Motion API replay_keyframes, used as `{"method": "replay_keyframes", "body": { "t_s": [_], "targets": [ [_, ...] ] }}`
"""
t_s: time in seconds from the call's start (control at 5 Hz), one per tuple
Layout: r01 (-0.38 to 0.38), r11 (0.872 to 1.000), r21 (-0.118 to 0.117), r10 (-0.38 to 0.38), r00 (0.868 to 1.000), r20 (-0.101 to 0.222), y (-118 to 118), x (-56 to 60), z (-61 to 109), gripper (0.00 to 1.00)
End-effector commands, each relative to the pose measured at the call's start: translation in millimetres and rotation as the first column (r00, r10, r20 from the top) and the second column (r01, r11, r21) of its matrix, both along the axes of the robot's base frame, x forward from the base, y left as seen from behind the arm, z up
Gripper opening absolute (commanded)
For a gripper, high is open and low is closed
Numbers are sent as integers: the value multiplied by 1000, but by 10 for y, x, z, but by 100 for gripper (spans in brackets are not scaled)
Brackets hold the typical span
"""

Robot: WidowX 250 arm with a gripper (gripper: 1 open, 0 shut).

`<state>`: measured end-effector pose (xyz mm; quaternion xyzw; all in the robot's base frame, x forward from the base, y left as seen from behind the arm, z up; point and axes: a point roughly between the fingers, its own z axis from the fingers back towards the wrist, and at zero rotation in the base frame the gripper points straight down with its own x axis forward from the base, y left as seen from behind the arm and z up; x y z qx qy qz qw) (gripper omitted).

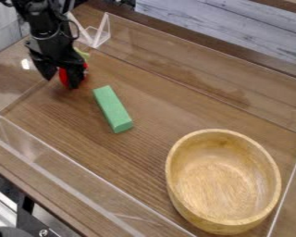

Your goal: Move the red object to the left side of the table

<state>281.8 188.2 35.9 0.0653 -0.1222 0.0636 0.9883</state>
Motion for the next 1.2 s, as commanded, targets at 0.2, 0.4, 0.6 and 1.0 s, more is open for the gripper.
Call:
{"method": "replay_keyframes", "body": {
  "t_s": [0.2,0.4,0.6,1.0],
  "targets": [
    [23,1000,19,-25,998,63,-27,82,292,100],
    [56,998,1,-55,995,85,-139,99,441,100],
    [90,996,-24,-87,992,96,-274,101,544,100],
    [145,986,-83,-136,985,102,-594,-45,686,100]
  ]
}}
